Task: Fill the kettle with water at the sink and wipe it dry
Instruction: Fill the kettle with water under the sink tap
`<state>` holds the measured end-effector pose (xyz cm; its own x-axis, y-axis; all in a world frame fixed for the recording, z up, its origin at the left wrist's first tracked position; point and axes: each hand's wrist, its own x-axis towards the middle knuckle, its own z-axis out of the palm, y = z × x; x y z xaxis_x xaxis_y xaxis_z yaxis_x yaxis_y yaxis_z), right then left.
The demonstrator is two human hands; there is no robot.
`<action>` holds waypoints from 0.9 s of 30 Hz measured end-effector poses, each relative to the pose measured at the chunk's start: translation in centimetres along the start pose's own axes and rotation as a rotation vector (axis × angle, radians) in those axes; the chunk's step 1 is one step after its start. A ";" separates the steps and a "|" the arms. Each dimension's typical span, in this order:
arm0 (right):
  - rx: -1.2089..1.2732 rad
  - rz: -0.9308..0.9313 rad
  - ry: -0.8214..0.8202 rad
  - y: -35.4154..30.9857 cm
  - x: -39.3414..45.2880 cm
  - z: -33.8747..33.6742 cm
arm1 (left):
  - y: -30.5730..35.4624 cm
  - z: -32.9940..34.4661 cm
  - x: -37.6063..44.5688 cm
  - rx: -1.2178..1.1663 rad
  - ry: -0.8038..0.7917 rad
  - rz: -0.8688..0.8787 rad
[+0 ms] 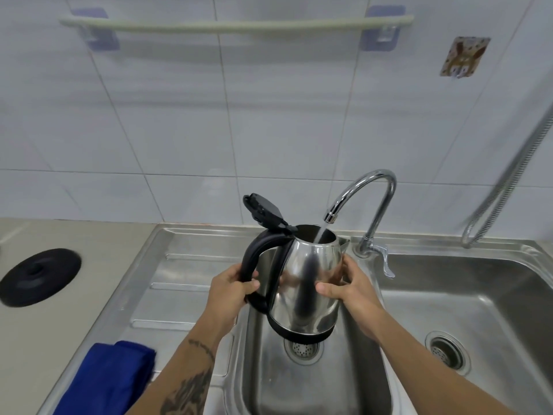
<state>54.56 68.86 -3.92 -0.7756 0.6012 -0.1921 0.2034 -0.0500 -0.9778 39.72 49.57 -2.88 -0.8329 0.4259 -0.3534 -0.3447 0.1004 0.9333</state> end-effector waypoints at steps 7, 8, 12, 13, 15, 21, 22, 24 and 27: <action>-0.016 0.003 0.015 -0.6 -0.1 0.2 | -0.7 0.1 0.6 0.027 0.033 0.043; -0.025 0.003 0.017 -0.7 -0.1 0.1 | -0.9 0.2 0.7 0.027 0.042 0.051; -0.024 0.003 0.018 -0.9 0.0 -0.1 | -1.2 0.7 1.0 0.009 0.068 0.075; -0.021 0.006 0.021 -1.0 0.0 -0.2 | -1.1 0.8 1.0 0.000 0.068 0.078; -0.021 0.004 0.028 -1.0 -0.1 -0.2 | -1.1 1.1 1.0 -0.017 0.070 0.085; -0.046 0.005 0.036 -1.1 -0.3 -0.4 | -1.2 1.5 1.0 0.001 0.092 0.105; -0.050 0.005 0.033 -1.2 -0.3 -0.4 | -1.3 1.5 1.1 0.016 0.097 0.112; -0.058 0.003 0.026 -1.5 -0.4 -0.5 | -1.3 1.5 1.0 0.047 0.107 0.127; -0.063 0.006 0.020 -1.5 -0.4 -0.6 | -1.4 1.4 0.8 0.109 0.123 0.162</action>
<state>54.93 69.17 -2.34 -0.7627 0.6166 -0.1952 0.2455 -0.0032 -0.9694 40.18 51.05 -4.42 -0.9225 0.3318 -0.1971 -0.1589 0.1387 0.9775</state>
